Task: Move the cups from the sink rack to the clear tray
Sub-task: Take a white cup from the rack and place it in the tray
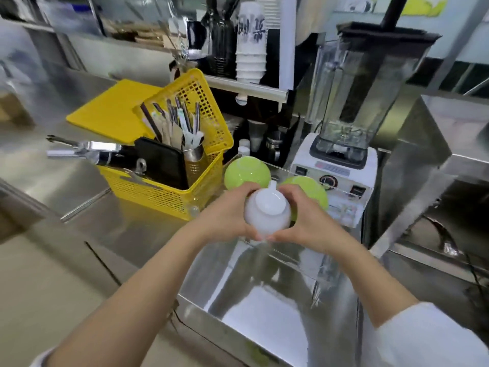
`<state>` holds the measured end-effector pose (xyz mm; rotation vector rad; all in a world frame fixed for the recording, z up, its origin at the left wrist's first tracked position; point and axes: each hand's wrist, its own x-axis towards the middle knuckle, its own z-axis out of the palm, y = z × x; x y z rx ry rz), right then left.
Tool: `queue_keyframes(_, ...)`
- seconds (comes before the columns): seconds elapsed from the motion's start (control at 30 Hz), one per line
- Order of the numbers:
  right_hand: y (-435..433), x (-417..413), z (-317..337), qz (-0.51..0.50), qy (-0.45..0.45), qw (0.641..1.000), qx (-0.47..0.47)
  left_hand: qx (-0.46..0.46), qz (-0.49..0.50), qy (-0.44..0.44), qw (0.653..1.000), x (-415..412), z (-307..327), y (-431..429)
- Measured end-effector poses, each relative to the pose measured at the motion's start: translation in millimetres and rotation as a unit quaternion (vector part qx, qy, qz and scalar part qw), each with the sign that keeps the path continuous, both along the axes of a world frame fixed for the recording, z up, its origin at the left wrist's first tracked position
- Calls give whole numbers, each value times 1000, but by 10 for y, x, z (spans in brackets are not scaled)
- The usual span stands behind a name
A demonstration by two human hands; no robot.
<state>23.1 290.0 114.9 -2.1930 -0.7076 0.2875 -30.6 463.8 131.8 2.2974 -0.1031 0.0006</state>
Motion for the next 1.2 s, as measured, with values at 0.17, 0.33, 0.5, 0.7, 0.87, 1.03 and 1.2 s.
queue_keyframes(0.17,185,35,5,-17,-21,997,-70,34,-10,22,999,85,-53,172)
queue_keyframes(0.33,244,3,55,-31,-106,984,-140,105,-22,26,994,116,-57,269)
queue_keyframes(0.5,284,-29,92,-24,-154,971,-182,147,-44,43,987,149,-15,341)
queue_keyframes(0.7,383,-17,46,-29,-161,965,-203,175,-73,55,980,188,29,408)
queue_keyframes(0.87,475,-44,49,-37,-170,963,-206,201,-81,66,974,222,15,520)
queue_keyframes(1.03,574,-37,7,-50,-173,964,-193,210,-71,63,973,242,31,596)
queue_keyframes(1.2,570,-20,-81,-54,-176,966,-179,200,-67,64,975,253,-31,650)
